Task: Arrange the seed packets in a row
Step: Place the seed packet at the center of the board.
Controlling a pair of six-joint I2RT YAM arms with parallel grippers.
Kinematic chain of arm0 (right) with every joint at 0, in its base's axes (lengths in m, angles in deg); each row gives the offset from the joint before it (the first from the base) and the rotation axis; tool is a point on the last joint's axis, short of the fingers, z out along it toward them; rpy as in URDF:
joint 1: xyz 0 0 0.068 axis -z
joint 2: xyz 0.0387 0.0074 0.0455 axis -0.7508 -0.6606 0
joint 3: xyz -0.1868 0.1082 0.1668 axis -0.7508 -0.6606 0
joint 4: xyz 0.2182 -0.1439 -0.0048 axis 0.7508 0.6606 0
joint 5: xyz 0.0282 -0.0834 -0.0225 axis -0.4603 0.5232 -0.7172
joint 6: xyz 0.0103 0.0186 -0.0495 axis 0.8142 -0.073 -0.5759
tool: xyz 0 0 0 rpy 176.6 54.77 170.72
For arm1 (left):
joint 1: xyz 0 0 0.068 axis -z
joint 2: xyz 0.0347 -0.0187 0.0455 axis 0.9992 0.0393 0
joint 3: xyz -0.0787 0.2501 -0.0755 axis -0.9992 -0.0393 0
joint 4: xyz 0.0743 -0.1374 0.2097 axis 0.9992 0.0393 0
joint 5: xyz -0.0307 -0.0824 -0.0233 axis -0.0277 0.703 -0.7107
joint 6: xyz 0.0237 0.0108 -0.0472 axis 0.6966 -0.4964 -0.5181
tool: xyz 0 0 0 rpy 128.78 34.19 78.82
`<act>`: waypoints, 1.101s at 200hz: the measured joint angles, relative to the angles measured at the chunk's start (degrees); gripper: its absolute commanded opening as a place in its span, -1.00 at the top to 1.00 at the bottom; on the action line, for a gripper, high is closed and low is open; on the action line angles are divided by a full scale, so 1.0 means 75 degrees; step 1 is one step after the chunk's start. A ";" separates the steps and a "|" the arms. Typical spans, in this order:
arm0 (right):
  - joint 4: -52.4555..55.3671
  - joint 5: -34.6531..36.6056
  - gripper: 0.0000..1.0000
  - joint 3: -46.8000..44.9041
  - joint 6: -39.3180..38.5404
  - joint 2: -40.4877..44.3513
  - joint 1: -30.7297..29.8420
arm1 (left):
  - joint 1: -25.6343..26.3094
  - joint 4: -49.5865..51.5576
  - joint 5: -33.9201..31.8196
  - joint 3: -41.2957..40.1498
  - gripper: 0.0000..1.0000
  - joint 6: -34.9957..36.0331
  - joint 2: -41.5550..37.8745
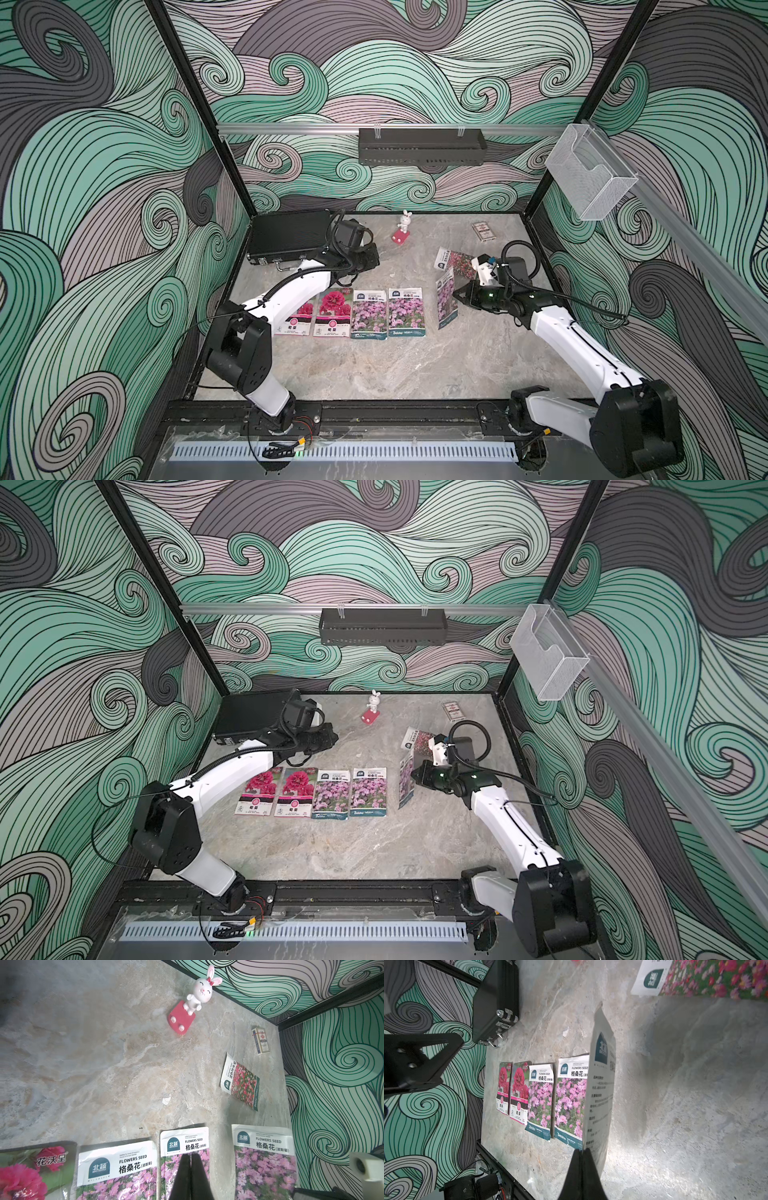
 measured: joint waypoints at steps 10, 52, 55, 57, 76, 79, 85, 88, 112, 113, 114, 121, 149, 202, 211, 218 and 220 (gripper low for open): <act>0.0009 -0.0038 0.95 -0.0108 -0.0023 0.0000 0.0000 | 0.0017 0.0052 -0.0003 -0.0064 1.00 0.0003 -0.0093; 0.0041 -0.0102 0.95 -0.0452 -0.0105 0.0003 0.0000 | 0.0093 0.0221 -0.0006 -0.0414 1.00 0.0047 -0.0501; 0.0044 -0.0102 0.95 -0.0478 -0.0108 0.0003 0.0000 | 0.0096 0.0233 -0.0006 -0.0437 1.00 0.0050 -0.0533; 0.0050 -0.0099 0.95 -0.0493 -0.0111 0.0003 0.0000 | 0.0099 0.0230 -0.0006 -0.0458 1.00 0.0052 -0.0548; 0.0055 -0.0073 0.96 -0.0597 -0.0122 -0.0061 0.0003 | 0.0140 0.0268 -0.0012 -0.0580 1.00 0.0061 -0.0685; 0.0052 -0.0058 0.96 -0.0609 -0.0128 -0.0090 0.0000 | 0.0143 0.0271 -0.0012 -0.0597 1.00 0.0061 -0.0702; 0.0052 -0.0032 0.96 -0.0615 -0.0134 -0.0140 0.0000 | 0.0146 0.0274 -0.0012 -0.0627 1.00 0.0064 -0.0737; 0.0052 -0.0017 0.96 -0.0615 -0.0134 -0.0160 0.0000 | 0.0152 0.0274 -0.0015 -0.0650 1.00 0.0064 -0.0758; 0.0052 0.0137 0.96 -0.0615 -0.0195 -0.0463 0.0000 | 0.0192 0.0283 -0.0026 -0.0746 1.00 0.0064 -0.0871; 0.0055 0.0149 0.96 -0.0615 -0.0195 -0.0484 0.0000 | 0.0192 0.0286 -0.0026 -0.0749 1.00 0.0067 -0.0871; 0.0052 0.0152 0.96 -0.0615 -0.0198 -0.0495 0.0000 | 0.0192 0.0286 -0.0026 -0.0755 1.00 0.0064 -0.0874; 0.0055 0.0224 0.96 -0.0615 -0.0224 -0.0592 0.0000 | 0.0198 0.0283 -0.0029 -0.0778 1.00 0.0067 -0.0895; 0.0125 0.0539 0.96 -0.0615 -0.0315 -0.0866 0.0003 | 0.0216 0.0291 -0.0032 -0.0799 1.00 0.0096 -0.0903; 0.0344 0.1113 0.95 -0.0615 -0.0504 -0.1239 0.0099 | 0.0227 0.0291 -0.0032 -0.0801 1.00 0.0122 -0.0903; 0.0344 0.1174 0.95 -0.0615 -0.0513 -0.1294 0.0146 | 0.0227 0.0289 -0.0029 -0.0801 1.00 0.0122 -0.0903; 0.0341 0.1209 0.95 -0.0615 -0.0527 -0.1352 0.0189 | 0.0227 0.0289 -0.0032 -0.0801 1.00 0.0122 -0.0903; 0.0344 0.1218 0.96 -0.0615 -0.0530 -0.1364 0.0198 | 0.0227 0.0289 -0.0032 -0.0801 1.00 0.0122 -0.0903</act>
